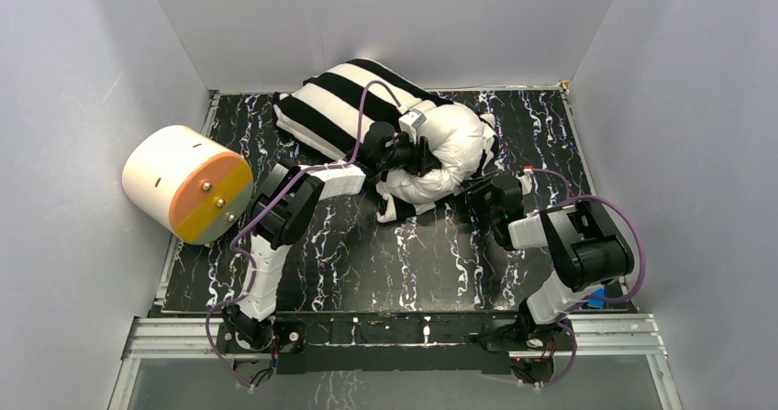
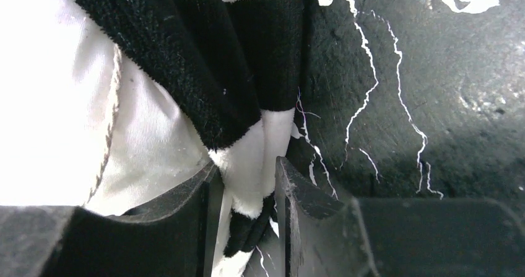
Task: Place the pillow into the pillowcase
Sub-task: Stuff the pillow into the pillowcase.
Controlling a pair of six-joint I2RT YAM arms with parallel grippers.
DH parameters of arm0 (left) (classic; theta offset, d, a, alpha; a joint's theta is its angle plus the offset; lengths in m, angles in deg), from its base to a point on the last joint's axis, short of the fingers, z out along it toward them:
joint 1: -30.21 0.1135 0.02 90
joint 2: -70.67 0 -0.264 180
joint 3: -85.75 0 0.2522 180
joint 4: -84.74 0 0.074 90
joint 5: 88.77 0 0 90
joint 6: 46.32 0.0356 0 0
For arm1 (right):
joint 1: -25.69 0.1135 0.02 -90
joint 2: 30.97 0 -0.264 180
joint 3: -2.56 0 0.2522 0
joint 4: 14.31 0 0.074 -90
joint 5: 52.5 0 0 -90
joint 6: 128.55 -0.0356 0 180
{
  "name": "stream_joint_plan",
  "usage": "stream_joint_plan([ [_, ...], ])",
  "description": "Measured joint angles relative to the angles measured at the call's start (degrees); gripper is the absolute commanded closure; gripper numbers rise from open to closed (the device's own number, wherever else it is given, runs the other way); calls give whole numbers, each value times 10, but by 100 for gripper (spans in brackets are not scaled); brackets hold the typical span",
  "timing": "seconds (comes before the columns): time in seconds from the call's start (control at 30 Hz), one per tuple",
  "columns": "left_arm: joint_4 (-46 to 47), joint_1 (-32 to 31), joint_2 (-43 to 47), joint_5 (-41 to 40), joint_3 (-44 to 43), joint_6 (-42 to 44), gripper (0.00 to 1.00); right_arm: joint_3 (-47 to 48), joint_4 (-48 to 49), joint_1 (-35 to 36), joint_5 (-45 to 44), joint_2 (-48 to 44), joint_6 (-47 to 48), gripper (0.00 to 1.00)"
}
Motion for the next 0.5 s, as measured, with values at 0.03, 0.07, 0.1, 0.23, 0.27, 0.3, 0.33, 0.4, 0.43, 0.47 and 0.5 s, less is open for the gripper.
stream_joint_plan([
  [0.03,-2,0,0,0,0,0,61,2,4,0,0,6,-1,58],
  [0.07,-2,0,0,0,0,0,61,3,8,0,0,11,-1,59],
  [0.1,-3,0,0,0,0,0,60,5,16,-1,1,18,-1,59],
  [0.23,-7,0,1,0,-1,0,61,9,41,-2,4,38,-1,60],
  [0.27,-8,0,2,0,-2,0,60,10,45,-2,5,43,-1,60],
  [0.3,-9,0,2,0,-2,0,61,12,52,-2,7,50,0,62],
  [0.33,-10,0,2,0,-2,0,61,15,62,-2,10,58,1,72],
  [0.4,-10,0,2,0,-2,0,61,22,81,-3,20,78,6,96],
  [0.43,-10,0,2,0,-2,0,61,26,91,-5,29,86,10,100],
  [0.47,-11,0,4,0,-1,0,61,29,101,-7,41,92,17,100],
  [0.5,-13,0,7,-1,1,0,60,30,104,-9,51,93,26,100],
])
